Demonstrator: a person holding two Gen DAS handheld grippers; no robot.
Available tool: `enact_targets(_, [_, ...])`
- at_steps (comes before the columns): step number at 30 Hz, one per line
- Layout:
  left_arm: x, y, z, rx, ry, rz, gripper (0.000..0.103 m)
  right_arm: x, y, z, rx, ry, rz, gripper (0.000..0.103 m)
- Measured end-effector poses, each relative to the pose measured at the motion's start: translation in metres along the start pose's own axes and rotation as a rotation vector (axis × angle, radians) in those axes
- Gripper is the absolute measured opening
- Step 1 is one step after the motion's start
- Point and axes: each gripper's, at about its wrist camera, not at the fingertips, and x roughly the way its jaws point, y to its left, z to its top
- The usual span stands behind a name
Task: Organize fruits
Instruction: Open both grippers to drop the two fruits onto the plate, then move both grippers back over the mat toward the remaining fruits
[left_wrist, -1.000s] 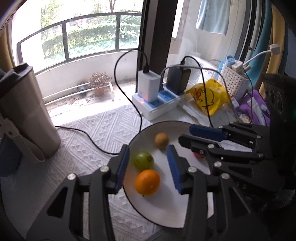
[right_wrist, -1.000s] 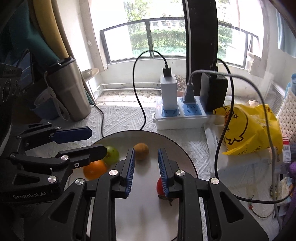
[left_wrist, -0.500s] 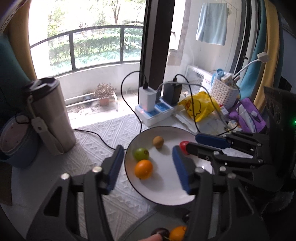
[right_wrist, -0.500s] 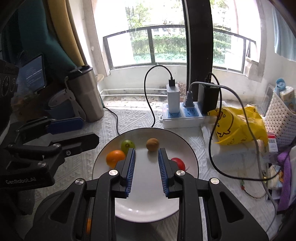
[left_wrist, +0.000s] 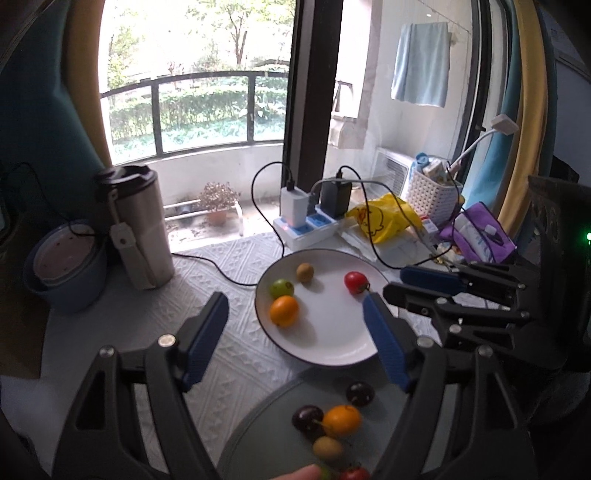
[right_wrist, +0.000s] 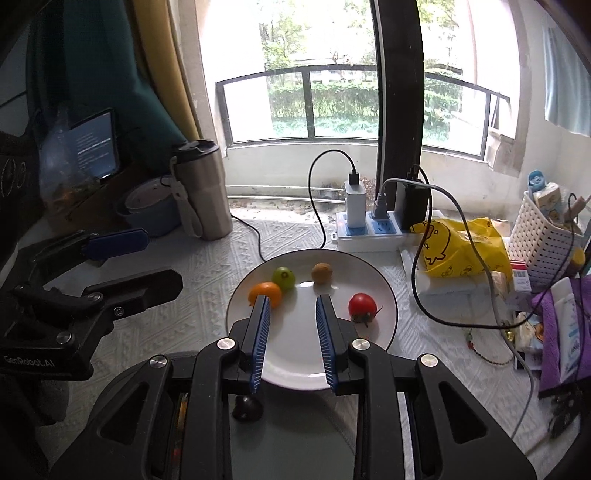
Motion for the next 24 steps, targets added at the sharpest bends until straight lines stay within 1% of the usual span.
enact_targets(13, [-0.047, -0.005, -0.029, -0.012, -0.049, 0.022, 0.076, -0.041, 0.026, -0.018, -0.034, -0.029, -0.012, 0.029])
enact_targets(15, [-0.052, -0.006, -0.033, -0.013, -0.050, 0.022, 0.076, -0.047, 0.029, -0.020, -0.040, -0.032, -0.014, 0.030])
enact_targets(18, [-0.059, -0.008, -0.040, -0.014, -0.056, 0.025, 0.076, -0.055, 0.034, -0.025, -0.042, -0.038, -0.014, 0.035])
enact_targets(24, [-0.070, -0.008, -0.056, -0.026, -0.059, 0.030, 0.076, -0.064, 0.045, -0.035, -0.055, -0.034, -0.007, 0.037])
